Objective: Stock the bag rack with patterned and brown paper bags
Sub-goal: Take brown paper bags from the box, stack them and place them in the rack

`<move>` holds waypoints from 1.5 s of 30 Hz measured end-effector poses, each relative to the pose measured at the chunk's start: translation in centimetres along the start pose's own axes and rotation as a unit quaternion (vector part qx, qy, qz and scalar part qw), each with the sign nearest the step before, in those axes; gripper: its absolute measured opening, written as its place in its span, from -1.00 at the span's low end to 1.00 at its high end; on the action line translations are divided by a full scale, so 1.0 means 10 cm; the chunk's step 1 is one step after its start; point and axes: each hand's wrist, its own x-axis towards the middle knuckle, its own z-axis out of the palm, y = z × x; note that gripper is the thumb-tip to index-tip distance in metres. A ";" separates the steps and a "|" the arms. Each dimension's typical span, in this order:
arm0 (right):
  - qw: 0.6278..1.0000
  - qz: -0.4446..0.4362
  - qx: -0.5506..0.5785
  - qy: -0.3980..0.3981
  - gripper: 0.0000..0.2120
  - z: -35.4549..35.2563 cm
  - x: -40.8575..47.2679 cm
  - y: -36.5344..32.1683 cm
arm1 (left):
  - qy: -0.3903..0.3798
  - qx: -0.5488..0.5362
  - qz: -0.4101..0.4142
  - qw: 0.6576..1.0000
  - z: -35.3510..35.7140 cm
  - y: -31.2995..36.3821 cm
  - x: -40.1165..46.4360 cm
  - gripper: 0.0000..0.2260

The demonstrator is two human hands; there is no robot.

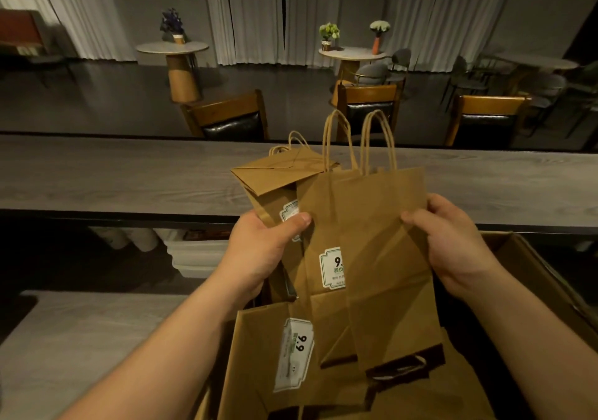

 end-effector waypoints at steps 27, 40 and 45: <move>0.987 0.031 -0.142 -0.064 -0.50 0.34 -0.19 0.03 | -0.021 0.040 0.019 0.999 0.02 0.02 -0.04 -0.84; 0.620 -0.464 -0.621 -0.118 -0.90 0.27 -0.44 -0.24 | -0.018 0.198 0.017 0.980 -0.04 0.01 0.01 -0.57; 0.398 -0.570 -0.646 -0.315 -0.77 0.51 -0.51 -0.17 | -0.106 0.100 -0.032 0.989 0.03 0.02 -0.06 -0.70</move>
